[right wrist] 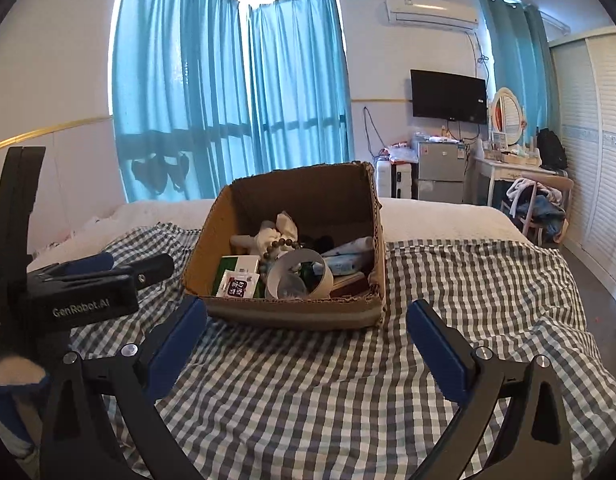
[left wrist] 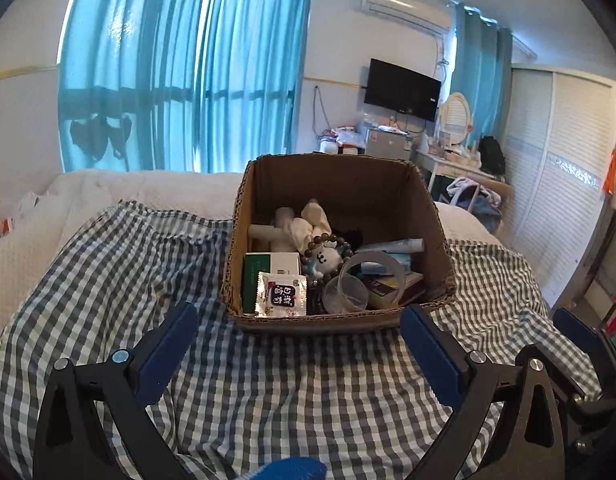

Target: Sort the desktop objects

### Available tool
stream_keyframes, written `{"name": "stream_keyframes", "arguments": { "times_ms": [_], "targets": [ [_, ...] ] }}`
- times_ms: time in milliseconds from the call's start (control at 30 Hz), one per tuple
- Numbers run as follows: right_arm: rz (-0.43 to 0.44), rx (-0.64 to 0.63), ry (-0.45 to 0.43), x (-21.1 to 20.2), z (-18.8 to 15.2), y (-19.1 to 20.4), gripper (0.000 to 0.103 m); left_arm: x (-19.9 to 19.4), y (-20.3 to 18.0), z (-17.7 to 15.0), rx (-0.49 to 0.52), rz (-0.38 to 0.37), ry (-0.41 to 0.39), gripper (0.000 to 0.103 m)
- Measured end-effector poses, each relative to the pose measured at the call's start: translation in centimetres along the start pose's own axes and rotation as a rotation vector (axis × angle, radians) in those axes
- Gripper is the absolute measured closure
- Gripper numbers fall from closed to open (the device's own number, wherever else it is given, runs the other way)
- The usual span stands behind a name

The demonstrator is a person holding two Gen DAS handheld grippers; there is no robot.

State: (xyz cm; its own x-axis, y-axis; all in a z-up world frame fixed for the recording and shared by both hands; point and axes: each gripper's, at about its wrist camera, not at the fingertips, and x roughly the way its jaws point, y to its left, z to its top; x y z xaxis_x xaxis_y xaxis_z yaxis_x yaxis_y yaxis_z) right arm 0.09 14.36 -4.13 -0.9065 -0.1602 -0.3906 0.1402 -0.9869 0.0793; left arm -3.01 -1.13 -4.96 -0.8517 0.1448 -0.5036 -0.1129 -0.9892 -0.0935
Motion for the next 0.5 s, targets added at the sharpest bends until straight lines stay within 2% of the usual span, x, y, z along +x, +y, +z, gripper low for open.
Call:
{"name": "stream_keyframes", "arguments": {
  "times_ms": [67, 500],
  "targets": [
    [-0.002, 0.003, 0.004, 0.1, -0.1, -0.1, 0.003, -0.1, -0.3, -0.1, 0.017, 0.018, -0.002, 0.000],
    [-0.006, -0.008, 0.026, 0.2, -0.1, 0.4, 0.003, 0.2, -1.1, -0.5, 0.056, 0.002, 0.033, 0.000]
  ]
}}
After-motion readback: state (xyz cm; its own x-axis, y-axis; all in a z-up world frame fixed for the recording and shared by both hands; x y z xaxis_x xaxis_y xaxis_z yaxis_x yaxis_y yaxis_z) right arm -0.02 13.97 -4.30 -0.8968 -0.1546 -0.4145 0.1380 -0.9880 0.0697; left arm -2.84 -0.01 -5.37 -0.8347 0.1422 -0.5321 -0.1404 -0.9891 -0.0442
